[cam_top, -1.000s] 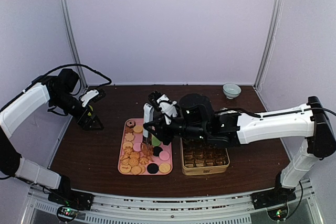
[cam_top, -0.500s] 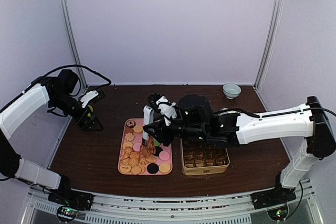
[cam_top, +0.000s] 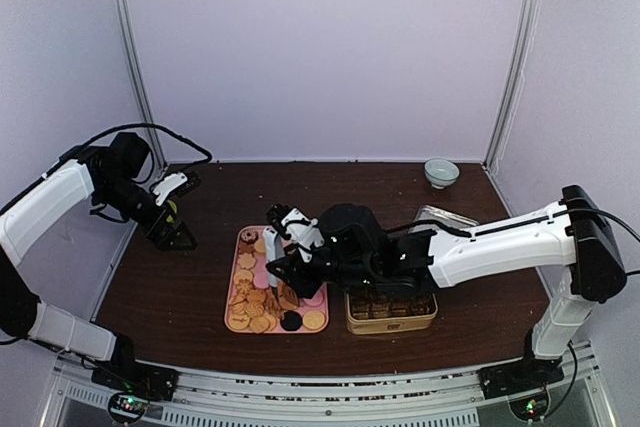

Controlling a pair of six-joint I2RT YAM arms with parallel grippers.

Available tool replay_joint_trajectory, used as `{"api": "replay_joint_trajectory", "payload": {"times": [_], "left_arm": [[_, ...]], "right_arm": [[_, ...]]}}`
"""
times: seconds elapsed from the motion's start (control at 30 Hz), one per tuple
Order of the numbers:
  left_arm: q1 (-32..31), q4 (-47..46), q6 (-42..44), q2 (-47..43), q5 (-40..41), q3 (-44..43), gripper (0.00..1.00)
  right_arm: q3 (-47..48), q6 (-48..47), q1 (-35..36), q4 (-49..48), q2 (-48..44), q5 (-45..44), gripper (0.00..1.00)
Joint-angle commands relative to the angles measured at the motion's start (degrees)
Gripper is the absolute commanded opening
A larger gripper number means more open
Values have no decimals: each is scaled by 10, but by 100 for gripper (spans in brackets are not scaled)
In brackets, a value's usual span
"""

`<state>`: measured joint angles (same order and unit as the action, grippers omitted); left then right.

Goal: Pack the cookies
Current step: Pick up the fake cookies from the plate.

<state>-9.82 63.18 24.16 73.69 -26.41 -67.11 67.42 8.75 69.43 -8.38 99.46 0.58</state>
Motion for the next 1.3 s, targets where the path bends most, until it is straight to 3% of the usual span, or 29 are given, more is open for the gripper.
{"api": "replay_joint_trajectory", "payload": {"times": [0.0,0.2,0.5,0.9,1.27], "left_arm": [[3,4,8,-9,-5,4,98],[4,3,7,-7,-6,3,98],[4,3,6,-9,-7,3,98],[4,4,5,-10,-8,0,98],[3,3,8,-9,-4,1,98]], "right_arm": [[15,-20,6,-8,3,-55,37],[19,-27,6,-2,12,-67,32],[28,-14,6,6,3,-80,0],[34,-21,-10,26,-55,-65,0],[-31,-43,-126,105,-188,52,0]]}}
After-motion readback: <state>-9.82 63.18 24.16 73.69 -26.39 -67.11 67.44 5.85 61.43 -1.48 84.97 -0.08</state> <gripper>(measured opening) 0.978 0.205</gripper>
